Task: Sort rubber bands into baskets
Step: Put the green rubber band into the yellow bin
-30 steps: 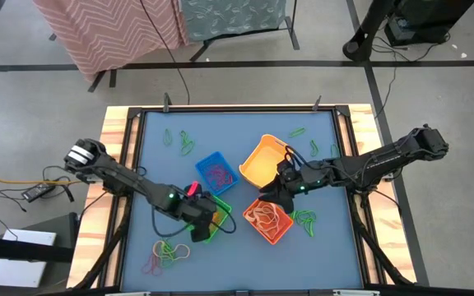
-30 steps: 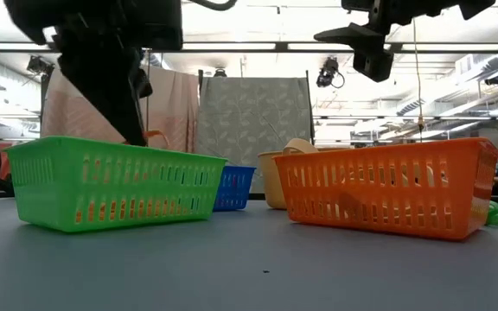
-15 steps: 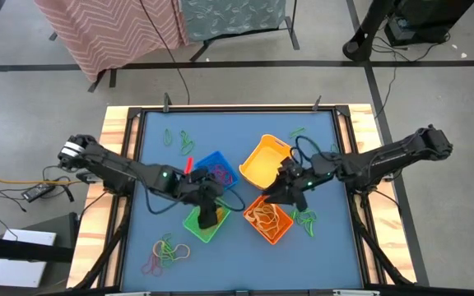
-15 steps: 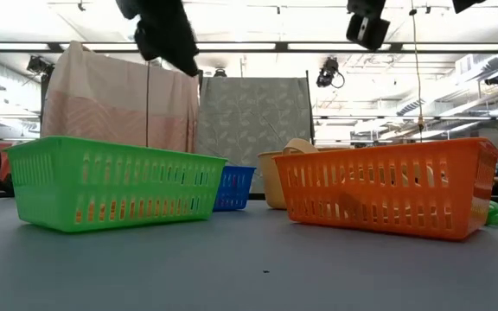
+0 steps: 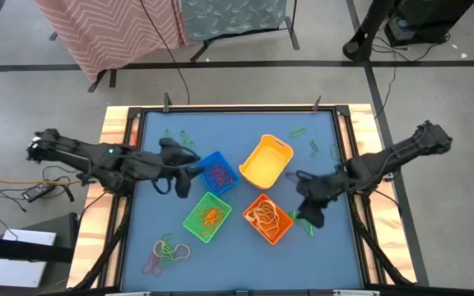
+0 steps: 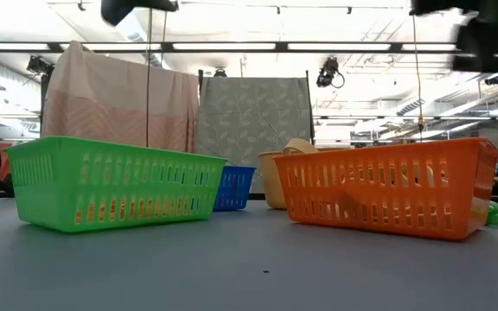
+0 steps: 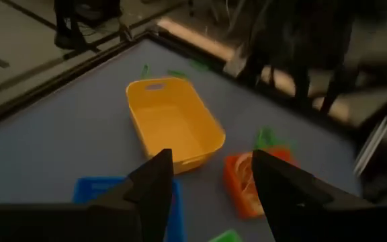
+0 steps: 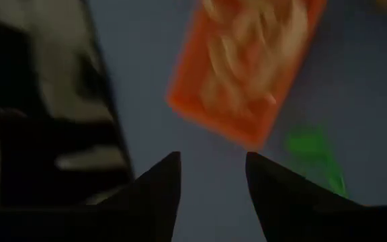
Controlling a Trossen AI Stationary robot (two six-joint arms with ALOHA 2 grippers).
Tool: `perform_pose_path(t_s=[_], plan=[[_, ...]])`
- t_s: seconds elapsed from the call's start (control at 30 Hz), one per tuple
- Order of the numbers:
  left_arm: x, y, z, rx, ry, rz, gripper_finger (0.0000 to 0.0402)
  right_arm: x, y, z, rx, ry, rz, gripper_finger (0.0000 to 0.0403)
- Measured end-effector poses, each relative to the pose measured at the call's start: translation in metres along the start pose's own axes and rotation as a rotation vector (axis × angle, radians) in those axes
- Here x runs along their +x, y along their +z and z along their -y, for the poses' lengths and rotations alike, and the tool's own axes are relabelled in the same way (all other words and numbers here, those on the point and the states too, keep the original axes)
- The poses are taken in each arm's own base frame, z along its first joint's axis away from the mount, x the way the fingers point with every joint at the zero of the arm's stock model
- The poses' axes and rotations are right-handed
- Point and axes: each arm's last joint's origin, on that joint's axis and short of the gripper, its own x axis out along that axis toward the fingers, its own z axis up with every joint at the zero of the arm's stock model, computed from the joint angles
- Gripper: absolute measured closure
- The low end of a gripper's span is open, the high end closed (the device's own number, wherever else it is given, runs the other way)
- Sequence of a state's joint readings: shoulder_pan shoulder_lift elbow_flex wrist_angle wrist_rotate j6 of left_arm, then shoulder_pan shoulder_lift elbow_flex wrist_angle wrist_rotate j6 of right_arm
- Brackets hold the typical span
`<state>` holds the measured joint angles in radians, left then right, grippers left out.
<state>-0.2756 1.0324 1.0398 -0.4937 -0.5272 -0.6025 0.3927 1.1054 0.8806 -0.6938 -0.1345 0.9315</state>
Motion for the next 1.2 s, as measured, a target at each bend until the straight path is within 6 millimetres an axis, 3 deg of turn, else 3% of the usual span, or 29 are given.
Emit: perform_pose_path(t_s=[0.13, 0.23, 0.37, 0.5, 0.67, 0.83, 1.2], plan=[[0.006, -0.022, -0.012, -0.153, -0.045, 0.098, 0.0195, 0.013, -0.028, -0.002, -0.019, -0.143, -0.153, 0.0228], [0.015, -0.034, -0.015, -0.251, -0.105, 0.199, 0.0195, 0.020, -0.040, 0.001, -0.075, -0.285, -0.154, 0.0228], [0.027, -0.046, -0.015, -0.330, -0.172, 0.307, 0.0195, 0.030, -0.042, 0.007, -0.124, -0.465, -0.094, 0.0224], [0.030, -0.046, -0.014, -0.362, -0.183, 0.364, 0.0195, 0.045, -0.040, 0.019, -0.114, -0.580, -0.165, 0.0206], [0.029, -0.045, -0.015, -0.366, -0.175, 0.376, 0.0195, 0.067, -0.042, 0.039, -0.137, -0.582, -0.349, 0.0172], [0.028, -0.045, -0.015, -0.366, -0.175, 0.376, 0.0195, 0.076, -0.042, 0.051, -0.188, -0.557, -0.389, 0.0150], [0.028, -0.045, -0.015, -0.365, -0.175, 0.377, 0.0195, 0.089, -0.045, 0.077, -0.175, -0.554, -0.353, 0.0169]])
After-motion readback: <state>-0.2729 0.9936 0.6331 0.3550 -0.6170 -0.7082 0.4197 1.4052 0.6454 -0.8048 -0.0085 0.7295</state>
